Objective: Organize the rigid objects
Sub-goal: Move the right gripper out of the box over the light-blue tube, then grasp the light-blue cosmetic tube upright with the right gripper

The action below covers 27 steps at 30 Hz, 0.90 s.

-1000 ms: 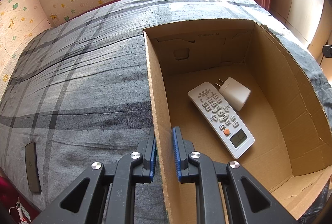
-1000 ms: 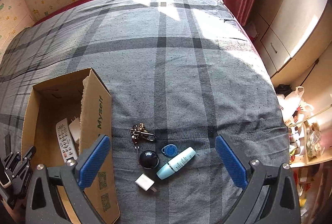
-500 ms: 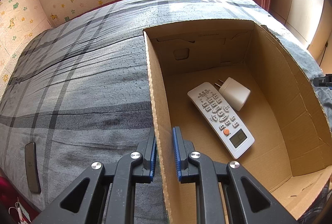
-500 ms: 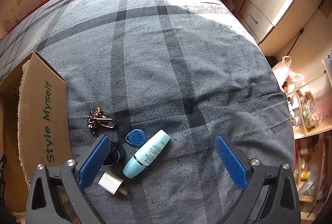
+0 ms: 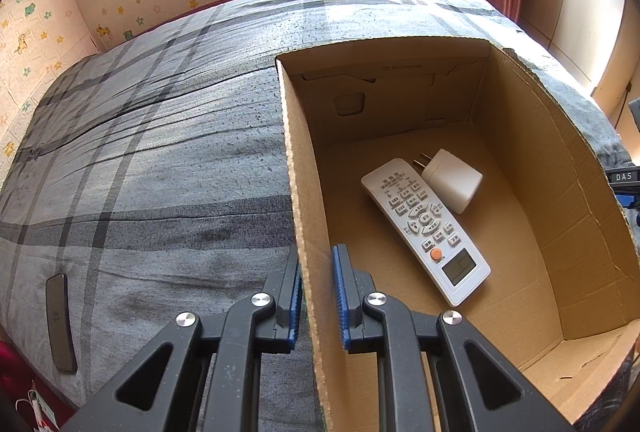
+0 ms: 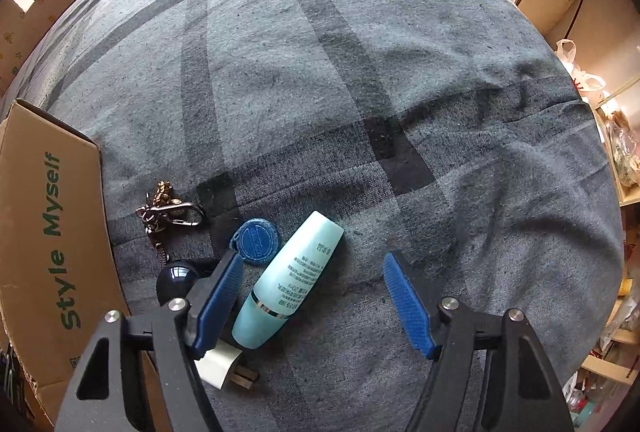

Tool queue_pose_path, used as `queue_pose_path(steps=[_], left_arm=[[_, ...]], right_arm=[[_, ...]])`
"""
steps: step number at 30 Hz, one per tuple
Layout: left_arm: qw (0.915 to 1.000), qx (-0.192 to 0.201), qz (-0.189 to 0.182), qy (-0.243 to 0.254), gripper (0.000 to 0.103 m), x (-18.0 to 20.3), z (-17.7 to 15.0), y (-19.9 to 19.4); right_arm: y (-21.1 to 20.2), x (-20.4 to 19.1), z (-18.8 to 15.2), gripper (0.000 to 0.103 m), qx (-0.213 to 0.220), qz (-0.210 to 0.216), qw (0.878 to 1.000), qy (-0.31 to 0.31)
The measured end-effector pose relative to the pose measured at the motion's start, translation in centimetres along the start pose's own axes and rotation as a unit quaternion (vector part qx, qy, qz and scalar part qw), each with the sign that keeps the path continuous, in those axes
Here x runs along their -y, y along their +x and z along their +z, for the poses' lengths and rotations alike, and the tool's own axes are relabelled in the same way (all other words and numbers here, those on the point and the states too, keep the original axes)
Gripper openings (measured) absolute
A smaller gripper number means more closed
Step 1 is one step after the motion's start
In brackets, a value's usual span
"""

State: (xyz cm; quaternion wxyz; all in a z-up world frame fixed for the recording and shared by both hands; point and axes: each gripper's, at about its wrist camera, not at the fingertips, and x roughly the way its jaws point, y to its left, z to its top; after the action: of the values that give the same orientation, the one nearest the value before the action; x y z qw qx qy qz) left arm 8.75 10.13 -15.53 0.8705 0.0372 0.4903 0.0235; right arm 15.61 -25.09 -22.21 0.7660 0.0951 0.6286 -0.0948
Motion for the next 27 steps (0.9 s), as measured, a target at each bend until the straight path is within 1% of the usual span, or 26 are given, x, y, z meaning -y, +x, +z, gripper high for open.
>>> queue_pose_path(steps=[4, 5, 6, 7, 8, 11, 13, 16, 20, 27], left_arm=[[1.0, 0.0, -0.001, -0.001, 0.016, 0.0, 0.0, 0.0], [1.0, 0.0, 0.0, -0.001, 0.016, 0.0, 0.0, 0.0], [1.0, 0.0, 0.0, 0.0, 0.016, 0.0, 0.0, 0.0], [1.0, 0.0, 0.0, 0.0, 0.016, 0.0, 0.0, 0.0], [1.0, 0.0, 0.001, 0.0, 0.016, 0.0, 0.0, 0.0], [1.0, 0.0, 0.001, 0.001, 0.016, 0.0, 0.0, 0.0], [1.0, 0.0, 0.001, 0.001, 0.016, 0.0, 0.0, 0.1], [1.0, 0.0, 0.001, 0.001, 0.016, 0.0, 0.0, 0.0], [1.0, 0.0, 0.002, 0.002, 0.016, 0.0, 0.0, 0.1], [1.0, 0.0, 0.003, 0.003, 0.016, 0.1, 0.0, 0.0]], right_arm=[[1.1, -0.6, -0.4, 0.071, -0.013, 0.006, 1.0, -0.003], [1.2, -0.6, -0.5, 0.064, -0.012, 0.006, 1.0, -0.004], [1.3, -0.6, -0.6, 0.047, -0.012, 0.01, 1.0, -0.005], [1.4, -0.6, -0.6, 0.04, -0.014, 0.016, 1.0, -0.006], [1.3, -0.5, -0.7, 0.035, -0.015, 0.019, 1.0, -0.005], [0.9, -0.7, -0.6, 0.026, -0.011, 0.031, 0.999, -0.012], [0.6, -0.6, -0.7, 0.027, -0.005, 0.034, 0.999, -0.017], [-0.2, -0.8, -1.4, 0.027, 0.001, 0.024, 0.999, -0.034], [-0.7, -1.1, -1.9, 0.026, 0.006, 0.023, 0.999, -0.042], [-3.0, -1.4, -2.6, 0.026, 0.035, 0.016, 0.997, -0.064]])
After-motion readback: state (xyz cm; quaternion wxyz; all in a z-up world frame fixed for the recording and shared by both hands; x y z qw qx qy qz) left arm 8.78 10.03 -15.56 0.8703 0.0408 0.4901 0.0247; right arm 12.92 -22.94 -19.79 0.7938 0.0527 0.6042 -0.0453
